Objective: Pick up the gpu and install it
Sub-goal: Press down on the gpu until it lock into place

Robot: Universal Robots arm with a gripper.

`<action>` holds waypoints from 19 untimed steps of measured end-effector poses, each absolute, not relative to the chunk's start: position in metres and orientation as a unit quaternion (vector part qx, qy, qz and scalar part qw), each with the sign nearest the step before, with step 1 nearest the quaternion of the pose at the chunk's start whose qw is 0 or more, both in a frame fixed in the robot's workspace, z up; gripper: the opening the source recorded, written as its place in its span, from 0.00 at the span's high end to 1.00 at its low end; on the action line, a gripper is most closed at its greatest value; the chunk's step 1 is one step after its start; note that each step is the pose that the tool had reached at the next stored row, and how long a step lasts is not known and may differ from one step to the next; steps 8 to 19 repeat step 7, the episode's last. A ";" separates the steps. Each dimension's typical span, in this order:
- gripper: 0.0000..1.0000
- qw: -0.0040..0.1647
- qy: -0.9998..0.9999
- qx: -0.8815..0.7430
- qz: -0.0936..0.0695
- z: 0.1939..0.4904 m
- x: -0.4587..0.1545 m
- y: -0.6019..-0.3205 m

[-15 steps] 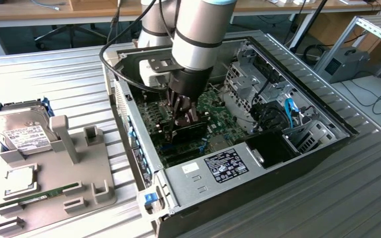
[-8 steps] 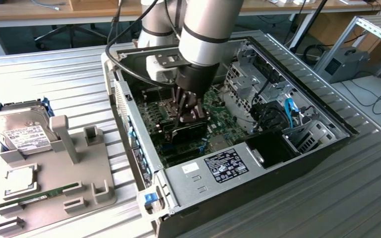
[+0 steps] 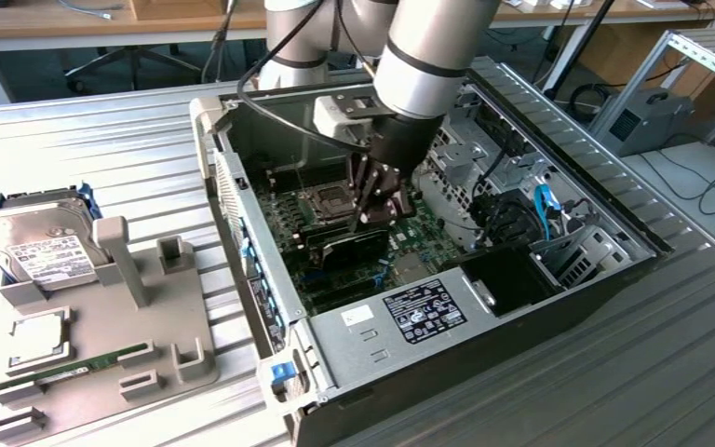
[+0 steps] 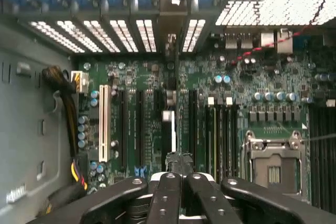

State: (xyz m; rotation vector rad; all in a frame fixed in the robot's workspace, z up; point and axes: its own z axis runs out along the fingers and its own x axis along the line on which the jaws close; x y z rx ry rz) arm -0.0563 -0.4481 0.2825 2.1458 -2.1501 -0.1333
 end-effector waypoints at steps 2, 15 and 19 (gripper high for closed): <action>0.89 0.051 -0.706 0.705 -0.044 0.283 -0.055 -0.448; 0.89 0.051 -0.706 0.705 -0.044 0.283 -0.055 -0.448; 0.89 0.051 -0.706 0.705 -0.044 0.283 -0.055 -0.448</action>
